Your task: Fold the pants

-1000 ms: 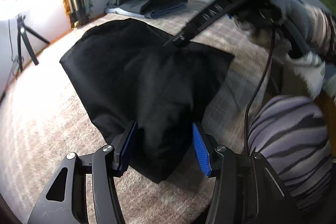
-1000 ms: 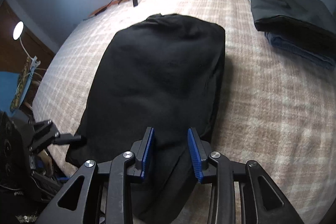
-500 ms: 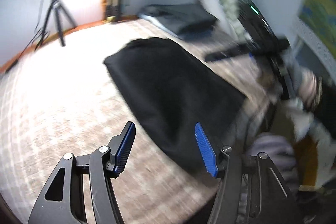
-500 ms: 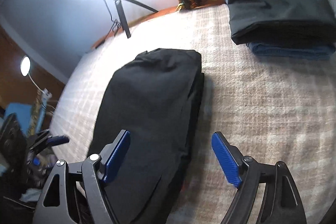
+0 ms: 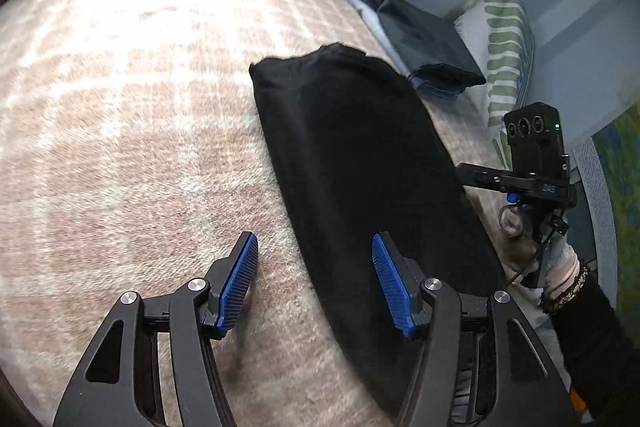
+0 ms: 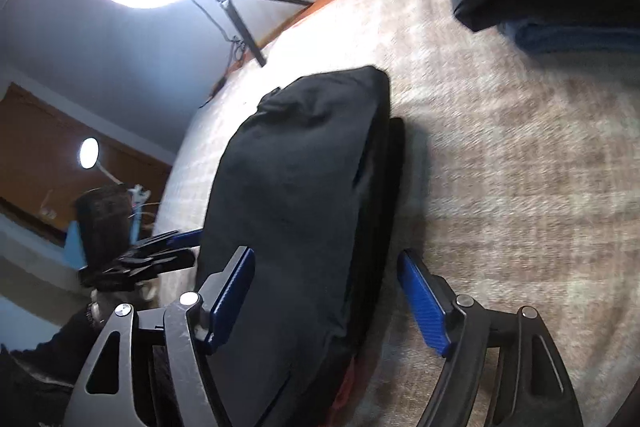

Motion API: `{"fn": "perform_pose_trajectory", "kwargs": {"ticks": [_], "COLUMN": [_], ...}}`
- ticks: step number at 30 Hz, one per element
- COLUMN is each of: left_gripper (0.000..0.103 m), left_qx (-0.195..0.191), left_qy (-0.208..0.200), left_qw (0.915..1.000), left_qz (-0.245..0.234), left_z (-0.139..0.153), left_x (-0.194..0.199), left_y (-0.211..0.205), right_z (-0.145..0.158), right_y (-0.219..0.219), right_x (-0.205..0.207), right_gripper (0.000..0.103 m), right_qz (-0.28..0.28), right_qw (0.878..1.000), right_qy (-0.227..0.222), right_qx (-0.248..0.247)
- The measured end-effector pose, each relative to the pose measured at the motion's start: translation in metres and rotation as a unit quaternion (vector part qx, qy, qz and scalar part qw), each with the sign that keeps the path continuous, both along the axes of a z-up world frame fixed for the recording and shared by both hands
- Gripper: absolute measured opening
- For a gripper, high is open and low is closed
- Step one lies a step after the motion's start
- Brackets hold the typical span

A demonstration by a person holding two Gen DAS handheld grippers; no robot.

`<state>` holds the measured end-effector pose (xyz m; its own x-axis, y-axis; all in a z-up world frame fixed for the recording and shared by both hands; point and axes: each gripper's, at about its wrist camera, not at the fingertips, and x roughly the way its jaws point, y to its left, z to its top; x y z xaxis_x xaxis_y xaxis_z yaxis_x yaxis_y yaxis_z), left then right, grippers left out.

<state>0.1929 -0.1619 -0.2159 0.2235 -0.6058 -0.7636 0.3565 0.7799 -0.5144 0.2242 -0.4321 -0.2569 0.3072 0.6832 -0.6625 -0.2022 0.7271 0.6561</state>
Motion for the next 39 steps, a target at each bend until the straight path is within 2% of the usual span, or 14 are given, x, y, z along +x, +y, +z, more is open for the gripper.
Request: {"fn": "perform_pose_trajectory", "kwargs": {"ticks": [2,7,9,12,14,19,21,26,31,39], "left_gripper": [0.059,0.059,0.059,0.057,0.056,0.037,0.025,0.011,0.009,0.008], "left_qx": [-0.007,-0.024,-0.027,-0.028,-0.027,-0.012,-0.007,0.012,0.02,0.004], "left_qy": [-0.007,-0.003,-0.006,-0.009,-0.01,-0.016,-0.022,-0.062,-0.111,-0.166], "left_qw": [1.0,0.9997,0.9996,0.9995,0.9996,0.9998,0.9997,0.9979,0.9931,0.9847], "left_qz": [-0.001,-0.008,-0.011,-0.007,-0.005,0.002,0.001,-0.015,-0.035,-0.051], "left_z": [0.0,-0.001,-0.001,0.0,0.0,-0.001,0.001,0.017,0.044,0.091], "left_x": [-0.001,0.007,0.01,0.014,0.015,0.019,0.02,0.018,0.015,0.038], "left_y": [-0.001,-0.012,-0.018,-0.025,-0.028,-0.028,-0.027,-0.036,-0.052,-0.077], "right_z": [-0.004,-0.011,-0.014,-0.015,-0.018,-0.015,-0.009,0.012,0.043,0.1], "right_y": [0.0,0.008,0.012,0.018,0.02,0.014,0.014,0.021,0.022,-0.007], "right_x": [0.001,0.007,0.01,0.013,0.014,0.005,0.001,-0.003,-0.011,-0.013], "right_gripper": [0.07,0.07,0.064,0.05,0.037,0.024,0.02,0.012,0.008,0.007], "right_qz": [0.01,0.026,0.029,0.033,0.028,0.012,0.011,0.007,0.002,-0.036], "right_qw": [1.0,0.998,0.997,0.997,0.998,0.998,0.999,0.999,0.997,0.989], "right_qy": [-0.002,-0.007,-0.006,-0.007,-0.001,-0.01,-0.018,-0.04,-0.076,-0.138], "right_qx": [0.025,0.061,0.07,0.063,0.058,0.054,0.044,0.015,-0.011,-0.042]}}
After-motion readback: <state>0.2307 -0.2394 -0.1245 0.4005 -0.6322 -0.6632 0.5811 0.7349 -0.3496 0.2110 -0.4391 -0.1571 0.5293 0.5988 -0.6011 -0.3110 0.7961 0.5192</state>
